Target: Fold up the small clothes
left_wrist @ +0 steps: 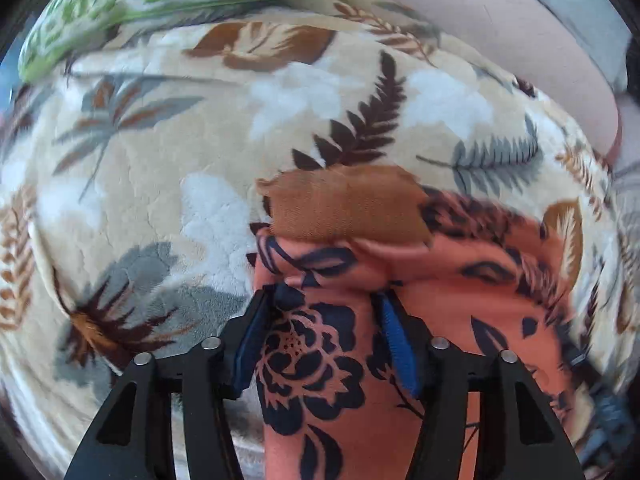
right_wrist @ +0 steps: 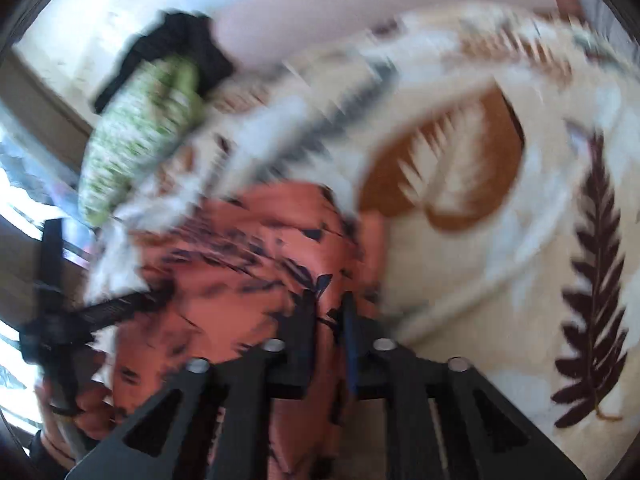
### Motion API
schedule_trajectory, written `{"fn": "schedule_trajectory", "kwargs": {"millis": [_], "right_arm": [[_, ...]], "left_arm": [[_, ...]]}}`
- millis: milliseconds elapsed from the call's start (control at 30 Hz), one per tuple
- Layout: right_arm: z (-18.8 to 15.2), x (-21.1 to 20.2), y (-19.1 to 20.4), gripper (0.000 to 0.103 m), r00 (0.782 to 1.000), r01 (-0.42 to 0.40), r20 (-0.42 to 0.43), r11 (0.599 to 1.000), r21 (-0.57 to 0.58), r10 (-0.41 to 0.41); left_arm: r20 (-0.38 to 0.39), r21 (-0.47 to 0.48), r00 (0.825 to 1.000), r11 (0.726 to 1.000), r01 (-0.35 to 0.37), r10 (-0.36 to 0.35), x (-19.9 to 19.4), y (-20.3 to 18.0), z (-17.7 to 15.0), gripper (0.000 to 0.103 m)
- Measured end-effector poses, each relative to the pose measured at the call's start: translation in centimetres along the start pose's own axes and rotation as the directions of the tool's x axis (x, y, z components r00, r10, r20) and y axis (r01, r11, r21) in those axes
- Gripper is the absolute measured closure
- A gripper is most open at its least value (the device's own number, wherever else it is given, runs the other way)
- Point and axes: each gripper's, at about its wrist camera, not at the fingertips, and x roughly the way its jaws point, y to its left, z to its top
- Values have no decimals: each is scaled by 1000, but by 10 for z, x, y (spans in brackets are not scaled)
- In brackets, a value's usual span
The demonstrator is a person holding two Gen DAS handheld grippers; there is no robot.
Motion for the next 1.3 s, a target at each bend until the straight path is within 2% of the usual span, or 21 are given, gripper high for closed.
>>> {"fn": "schedule_trajectory", "kwargs": {"millis": [133, 233, 300, 333, 367, 400, 433, 467, 567, 667, 733, 767, 833, 900, 967, 1033, 1167, 1300], "right_arm": [[-4, -39, -8, 68, 994, -64, 88, 997, 50, 60], [-24, -76, 5, 67, 969, -181, 164, 983, -33, 184], [-44, -83, 15, 67, 965, -200, 155, 975, -100, 214], [-53, -78, 20, 68, 972, -182, 128, 974, -133, 199], [-64, -64, 23, 68, 989, -103, 83, 979, -173, 119], [-73, -51, 24, 65, 999, -21, 44, 979, -203, 31], [-77, -43, 25, 60, 999, 25, 29, 975, -219, -19], [-80, -47, 22, 54, 998, 30, 56, 980, -199, -19], [-78, -75, 19, 56, 997, 6, 81, 995, -101, 2], [-96, -99, 29, 55, 994, 6, 111, 988, -155, 12], [-110, -99, 33, 55, 995, 54, 89, 978, -202, -36], [-120, -89, 33, 55, 993, 115, 55, 967, -227, -105], [-127, -75, 25, 47, 989, 148, 26, 966, -210, -146], [-130, -74, 12, 23, 987, 161, 46, 981, -111, -157], [-130, -72, 2, 18, 990, 141, 37, 989, -48, -139], [-132, -74, 3, 18, 989, 145, 46, 988, -55, -142], [-136, -75, 4, 7, 985, 167, 60, 985, -43, -164], [-138, -74, 2, 3, 983, 171, 75, 985, -36, -168]], "left_arm": [[13, 62, 999, 997, 41, -42, -37, 0, -12, 51], [65, 130, 994, 988, 81, -90, -80, 3, -49, 48], [68, 136, 991, 985, 104, -114, -93, 12, -80, 43], [58, 126, 992, 987, 103, -111, -90, 17, -87, 38], [38, 116, 993, 987, 108, -113, -86, 21, -98, 37], [24, 110, 991, 986, 125, -128, -80, 24, -106, 35], [27, 99, 992, 987, 123, -127, -80, 27, -109, 31], [26, 90, 992, 988, 123, -126, -80, 28, -105, 31], [43, 115, 993, 988, 101, -106, -110, 28, -104, 36], [82, 186, 994, 981, 53, -70, -134, 23, -120, 36], [77, 195, 994, 979, 59, -75, -139, 27, -142, 34], [63, 184, 995, 980, 70, -83, -137, 29, -151, 33], [46, 154, 994, 984, 88, -96, -125, 29, -159, 29], [57, 129, 994, 988, 89, -97, -128, 32, -162, 26], [59, 145, 994, 986, 79, -89, -132, 31, -162, 26], [62, 153, 995, 986, 73, -83, -139, 30, -165, 26], [76, 146, 994, 987, 60, -72, -145, 30, -173, 22], [67, 130, 995, 989, 70, -79, -119, 33, -168, 17]]}}
